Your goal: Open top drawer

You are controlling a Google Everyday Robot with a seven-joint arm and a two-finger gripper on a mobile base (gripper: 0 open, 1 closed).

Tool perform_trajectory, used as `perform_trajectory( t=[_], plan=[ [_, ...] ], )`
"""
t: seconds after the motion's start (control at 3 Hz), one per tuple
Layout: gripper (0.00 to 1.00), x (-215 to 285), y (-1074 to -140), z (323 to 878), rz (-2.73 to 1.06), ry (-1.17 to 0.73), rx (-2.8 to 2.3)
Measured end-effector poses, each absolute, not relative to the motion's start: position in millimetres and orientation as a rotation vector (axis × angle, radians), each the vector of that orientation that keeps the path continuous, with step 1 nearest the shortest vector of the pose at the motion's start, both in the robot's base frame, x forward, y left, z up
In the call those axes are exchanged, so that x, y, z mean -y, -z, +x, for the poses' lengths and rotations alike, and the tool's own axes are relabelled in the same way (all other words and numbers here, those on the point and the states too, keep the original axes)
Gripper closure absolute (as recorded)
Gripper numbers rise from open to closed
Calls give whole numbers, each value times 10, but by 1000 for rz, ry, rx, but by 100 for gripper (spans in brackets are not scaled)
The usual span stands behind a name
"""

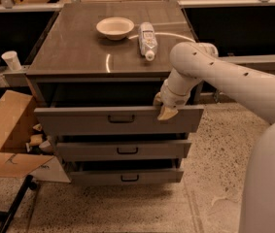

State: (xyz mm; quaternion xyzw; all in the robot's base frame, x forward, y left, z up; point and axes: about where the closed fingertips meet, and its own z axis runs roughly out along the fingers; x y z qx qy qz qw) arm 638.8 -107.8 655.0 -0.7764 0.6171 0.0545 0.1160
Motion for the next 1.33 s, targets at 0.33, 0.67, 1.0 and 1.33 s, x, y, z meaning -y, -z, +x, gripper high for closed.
perform_trajectory(
  t=[0.33,0.67,1.0,1.33],
  plan=[
    [11,1078,-6550,6388,-2274,-160,-1807],
    [0,1078,-6549,6388,-2274,-160,-1807],
    [0,1078,-6549,6388,-2274,-160,-1807],
    [0,1071,-6546,6287,-2295,-200,-1787]
  ],
)
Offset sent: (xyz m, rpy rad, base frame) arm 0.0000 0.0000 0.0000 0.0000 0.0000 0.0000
